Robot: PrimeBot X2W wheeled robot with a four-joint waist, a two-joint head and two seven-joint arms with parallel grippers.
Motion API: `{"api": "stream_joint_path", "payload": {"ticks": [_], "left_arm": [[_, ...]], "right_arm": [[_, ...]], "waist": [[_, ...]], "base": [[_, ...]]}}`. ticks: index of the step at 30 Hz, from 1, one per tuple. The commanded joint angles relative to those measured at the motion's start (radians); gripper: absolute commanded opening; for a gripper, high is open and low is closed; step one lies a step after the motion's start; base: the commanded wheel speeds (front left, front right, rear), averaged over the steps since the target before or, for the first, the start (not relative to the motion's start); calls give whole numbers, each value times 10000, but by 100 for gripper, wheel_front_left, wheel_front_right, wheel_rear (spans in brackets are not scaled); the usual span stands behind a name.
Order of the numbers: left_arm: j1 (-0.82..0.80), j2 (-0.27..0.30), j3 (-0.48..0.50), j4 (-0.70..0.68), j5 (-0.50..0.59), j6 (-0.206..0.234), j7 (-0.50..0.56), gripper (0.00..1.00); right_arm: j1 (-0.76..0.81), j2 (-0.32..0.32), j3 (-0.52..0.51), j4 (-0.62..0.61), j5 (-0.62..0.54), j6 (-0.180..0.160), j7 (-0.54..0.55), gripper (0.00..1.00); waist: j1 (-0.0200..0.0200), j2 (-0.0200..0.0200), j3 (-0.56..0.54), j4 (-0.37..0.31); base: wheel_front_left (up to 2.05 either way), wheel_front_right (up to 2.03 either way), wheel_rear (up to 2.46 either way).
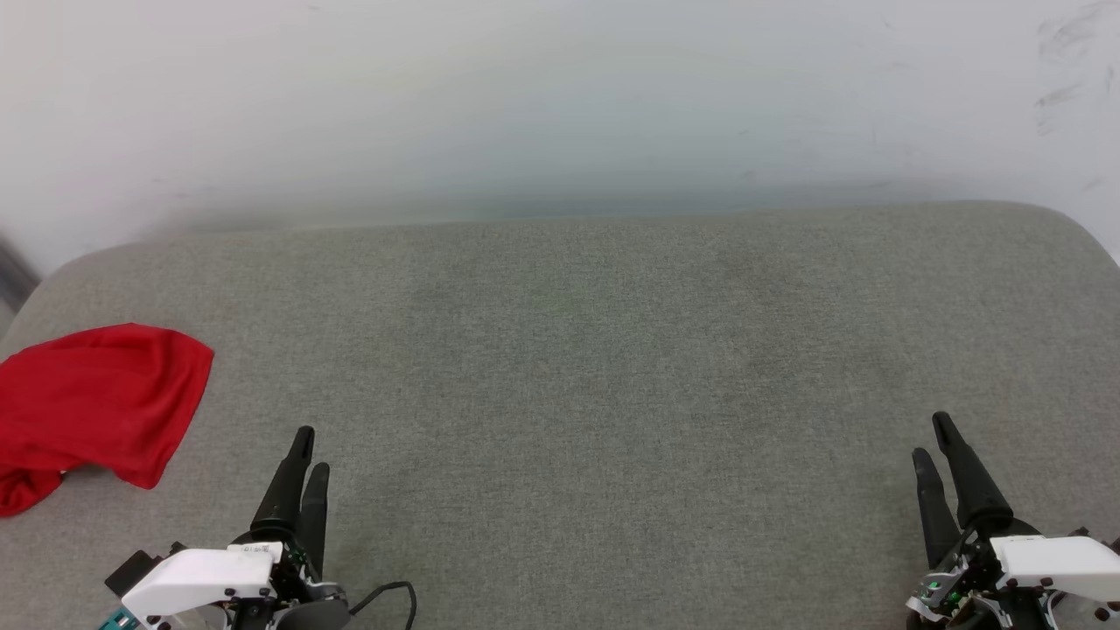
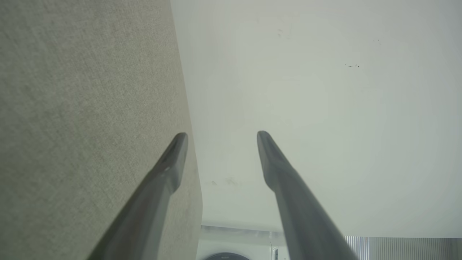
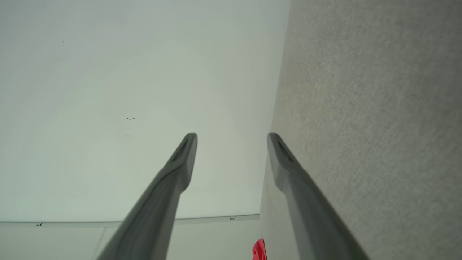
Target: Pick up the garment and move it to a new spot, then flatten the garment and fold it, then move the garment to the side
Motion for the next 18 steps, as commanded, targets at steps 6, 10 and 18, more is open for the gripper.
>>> {"api": "stream_joint_path", "payload": {"ticks": [6, 10, 18], "left_arm": [[-45, 19, 155, -412, 925, 47, -382, 100], [-57, 20, 245, -665, 1748, 276, -567, 100], [103, 22, 55, -1304, 3591, 879, -913, 100]], "right_arm": [[-117, -7, -5, -437, -1233, 15, -382, 100], [-69, -7, 9, -732, -2189, 15, -567, 100], [48, -6, 43, -1249, -4017, 16, -913, 100]], "waist": [[0, -1, 21, -9], [0, -1, 38, -7], [0, -1, 52, 4]], "base": [[0, 0, 0], [0, 0, 0], [0, 0, 0]]}}
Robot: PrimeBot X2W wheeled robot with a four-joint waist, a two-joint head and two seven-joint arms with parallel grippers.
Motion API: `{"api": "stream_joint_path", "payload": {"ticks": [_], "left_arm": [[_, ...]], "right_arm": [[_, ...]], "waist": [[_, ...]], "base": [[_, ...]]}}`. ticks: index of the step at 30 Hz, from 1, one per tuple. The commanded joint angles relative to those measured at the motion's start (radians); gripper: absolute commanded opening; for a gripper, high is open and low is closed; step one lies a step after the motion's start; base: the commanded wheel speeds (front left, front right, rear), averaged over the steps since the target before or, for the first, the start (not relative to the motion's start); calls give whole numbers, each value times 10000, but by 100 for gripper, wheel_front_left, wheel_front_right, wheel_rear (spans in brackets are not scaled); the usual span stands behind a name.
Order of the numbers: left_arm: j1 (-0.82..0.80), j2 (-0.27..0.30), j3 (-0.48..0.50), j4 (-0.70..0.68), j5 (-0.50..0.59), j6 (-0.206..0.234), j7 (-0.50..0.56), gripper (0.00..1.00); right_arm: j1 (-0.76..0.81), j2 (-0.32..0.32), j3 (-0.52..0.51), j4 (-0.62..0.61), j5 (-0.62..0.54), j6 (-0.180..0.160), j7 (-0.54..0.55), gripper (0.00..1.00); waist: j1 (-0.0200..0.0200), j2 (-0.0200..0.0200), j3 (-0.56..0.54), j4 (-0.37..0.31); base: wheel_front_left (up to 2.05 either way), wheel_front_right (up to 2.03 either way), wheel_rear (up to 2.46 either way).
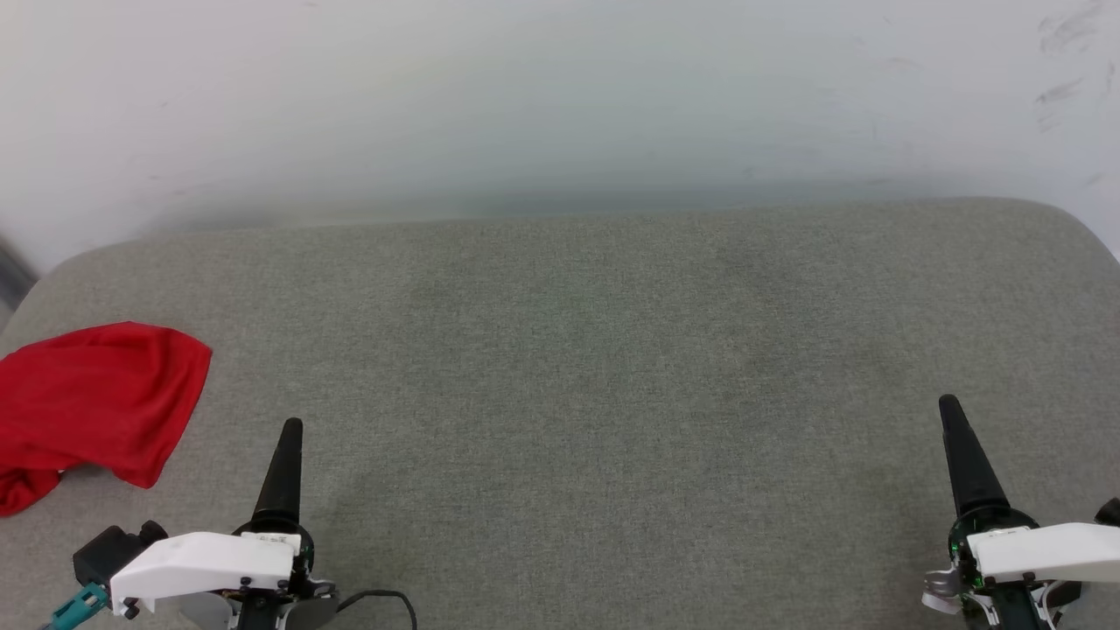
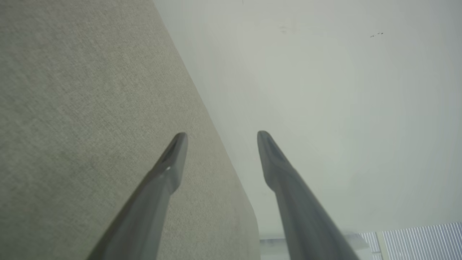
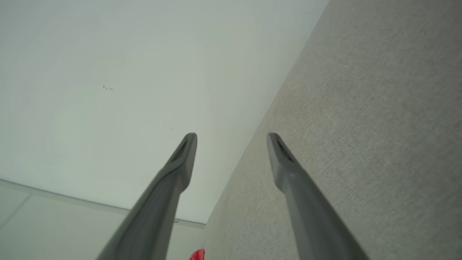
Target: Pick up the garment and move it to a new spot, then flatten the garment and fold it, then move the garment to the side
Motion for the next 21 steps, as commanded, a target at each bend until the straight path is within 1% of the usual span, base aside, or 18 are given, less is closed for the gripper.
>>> {"api": "stream_joint_path", "payload": {"ticks": [1, 5, 6, 7, 8, 9, 15, 21], "left_arm": [[-39, 19, -55, -323, 600, 147, -133, 100], [82, 20, -189, -564, 1547, 466, -292, 100], [82, 20, -189, -564, 1547, 466, -292, 100], [113, 20, -232, -614, 1762, 544, -334, 100], [171, 20, -314, -697, 2196, 687, -411, 100], [171, 20, -314, -697, 2196, 687, -411, 100], [326, 22, -592, -800, 3473, 975, -628, 100], [447, 24, -805, -969, 4495, 1225, -837, 100]], "right_arm": [[-125, -14, 64, -359, -650, 16, -121, 100], [-60, -14, 145, -604, -1627, 17, -281, 100], [-60, -14, 145, -604, -1627, 17, -281, 100], [-42, -14, 183, -667, -1903, 17, -318, 100], [7, -14, 229, -764, -2354, 17, -397, 100], [7, -14, 229, -764, -2354, 17, -397, 100], [125, -14, 429, -951, -3741, 18, -617, 100], [284, -13, 598, -1033, -4889, 19, -826, 100]], "waist": [[-1, -1, 2, 2], [-1, -1, 6, 2], [-1, -1, 6, 2], [-1, -1, 7, 2], [-1, -1, 9, 4], [-1, -1, 9, 4], [-1, -1, 10, 14], [-1, -1, 10, 31]], "base": [[0, 0, 0], [0, 0, 0], [0, 0, 0], [0, 0, 0], [0, 0, 0], [0, 0, 0], [0, 0, 0], [0, 0, 0]]}}
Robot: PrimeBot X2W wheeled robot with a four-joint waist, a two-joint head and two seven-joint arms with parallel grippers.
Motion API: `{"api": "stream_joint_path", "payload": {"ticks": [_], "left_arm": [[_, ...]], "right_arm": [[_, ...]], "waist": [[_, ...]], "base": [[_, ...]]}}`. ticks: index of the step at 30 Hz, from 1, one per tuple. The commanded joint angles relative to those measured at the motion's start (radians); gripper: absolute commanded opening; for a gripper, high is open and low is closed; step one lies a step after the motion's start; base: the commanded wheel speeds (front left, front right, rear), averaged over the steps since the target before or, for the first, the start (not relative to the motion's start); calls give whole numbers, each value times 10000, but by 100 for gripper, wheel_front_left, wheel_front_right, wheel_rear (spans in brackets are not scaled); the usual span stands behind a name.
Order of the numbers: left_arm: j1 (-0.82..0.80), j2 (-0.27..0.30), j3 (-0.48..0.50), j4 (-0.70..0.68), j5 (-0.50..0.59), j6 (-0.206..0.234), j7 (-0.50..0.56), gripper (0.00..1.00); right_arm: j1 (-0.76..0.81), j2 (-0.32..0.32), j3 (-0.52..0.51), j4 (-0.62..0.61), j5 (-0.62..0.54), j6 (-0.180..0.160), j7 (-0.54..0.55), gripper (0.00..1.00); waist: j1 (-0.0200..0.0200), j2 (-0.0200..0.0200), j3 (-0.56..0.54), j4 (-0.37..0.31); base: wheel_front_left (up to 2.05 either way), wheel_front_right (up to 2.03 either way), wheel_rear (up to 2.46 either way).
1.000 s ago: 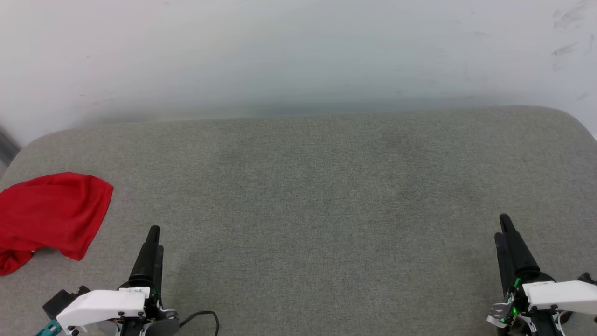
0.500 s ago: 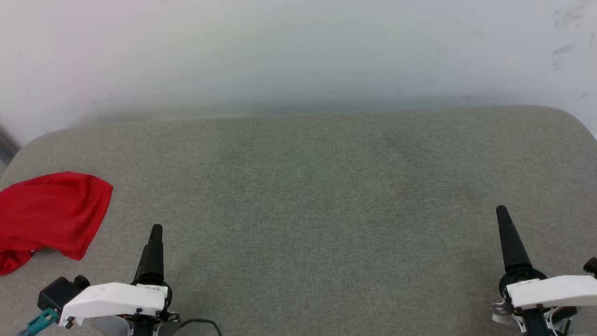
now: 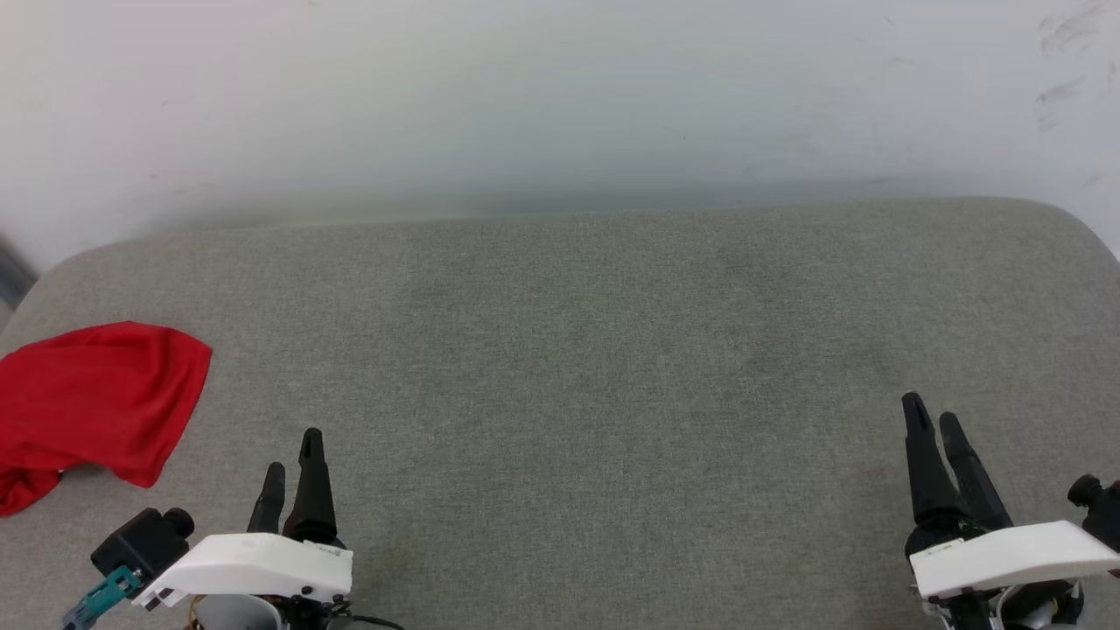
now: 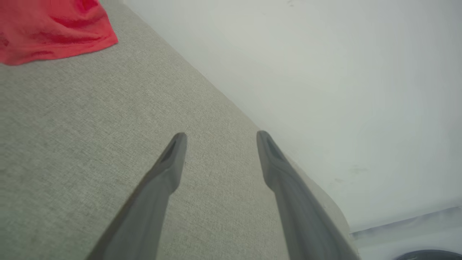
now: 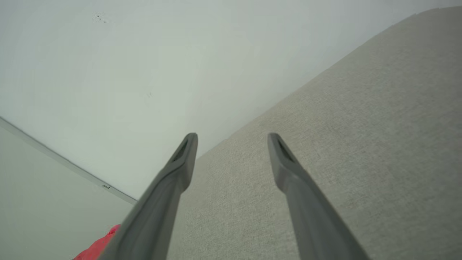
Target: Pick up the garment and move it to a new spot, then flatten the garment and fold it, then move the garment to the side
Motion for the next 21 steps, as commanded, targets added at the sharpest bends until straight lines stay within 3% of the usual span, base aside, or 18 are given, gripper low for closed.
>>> {"api": "stream_joint_path", "payload": {"ticks": [1, 21], "left_arm": [[20, 22, -64, -223, 319, 76, -114, 100], [395, 71, -613, -647, 3120, 501, -721, 100]], "right_arm": [[7, -15, 47, -192, -343, 19, -90, 100], [336, -14, 204, -572, -2991, 20, -698, 100]], "waist": [[-1, 0, -1, 5], [-1, 0, 27, 54]], "base": [[0, 0, 0], [0, 0, 0]]}}
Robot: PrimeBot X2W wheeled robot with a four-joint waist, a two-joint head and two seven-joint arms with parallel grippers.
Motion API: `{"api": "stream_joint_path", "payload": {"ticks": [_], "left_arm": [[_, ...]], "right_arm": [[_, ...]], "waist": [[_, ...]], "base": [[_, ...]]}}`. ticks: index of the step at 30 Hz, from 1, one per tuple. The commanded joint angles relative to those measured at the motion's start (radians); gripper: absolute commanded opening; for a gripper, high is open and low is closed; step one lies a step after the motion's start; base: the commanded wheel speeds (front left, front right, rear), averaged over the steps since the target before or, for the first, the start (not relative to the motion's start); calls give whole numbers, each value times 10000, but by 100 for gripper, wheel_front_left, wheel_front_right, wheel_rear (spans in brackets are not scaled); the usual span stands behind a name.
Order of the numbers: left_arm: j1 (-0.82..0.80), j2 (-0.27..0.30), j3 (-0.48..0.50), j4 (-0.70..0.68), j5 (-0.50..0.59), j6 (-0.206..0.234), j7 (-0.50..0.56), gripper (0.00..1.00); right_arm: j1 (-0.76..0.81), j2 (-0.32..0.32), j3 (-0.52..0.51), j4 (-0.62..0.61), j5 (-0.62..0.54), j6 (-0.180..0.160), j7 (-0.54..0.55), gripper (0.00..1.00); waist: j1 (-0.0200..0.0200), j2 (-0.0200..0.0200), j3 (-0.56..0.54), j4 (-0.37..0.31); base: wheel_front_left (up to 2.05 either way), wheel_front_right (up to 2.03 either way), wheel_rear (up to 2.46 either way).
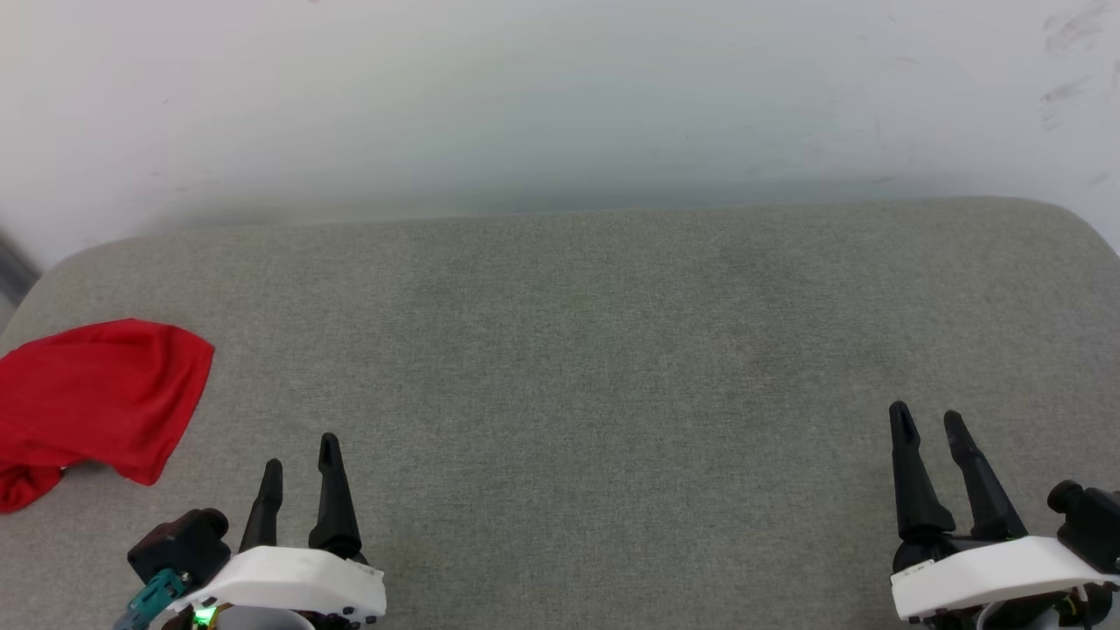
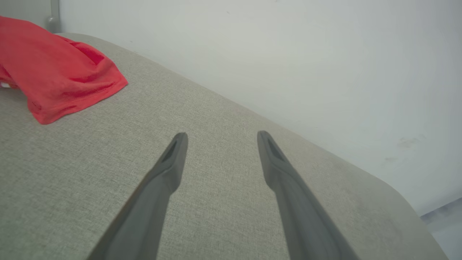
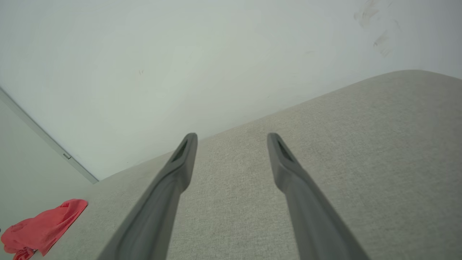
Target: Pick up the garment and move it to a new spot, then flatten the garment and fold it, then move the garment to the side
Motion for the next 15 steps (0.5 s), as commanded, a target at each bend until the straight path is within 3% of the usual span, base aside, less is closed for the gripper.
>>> {"api": "stream_joint_path", "payload": {"ticks": [1, 15], "left_arm": [[9, 51, -60, -172, 275, 2, -103, 100], [180, 52, -235, -273, 1609, -170, -460, 100]], "right_arm": [[24, -12, -9, -180, -301, 19, -87, 100], [226, -11, -23, -386, -1613, 20, -453, 100]], "waist": [[-1, 0, 3, 7], [-1, 0, 11, 21]], "base": [[0, 0, 0], [0, 0, 0]]}}
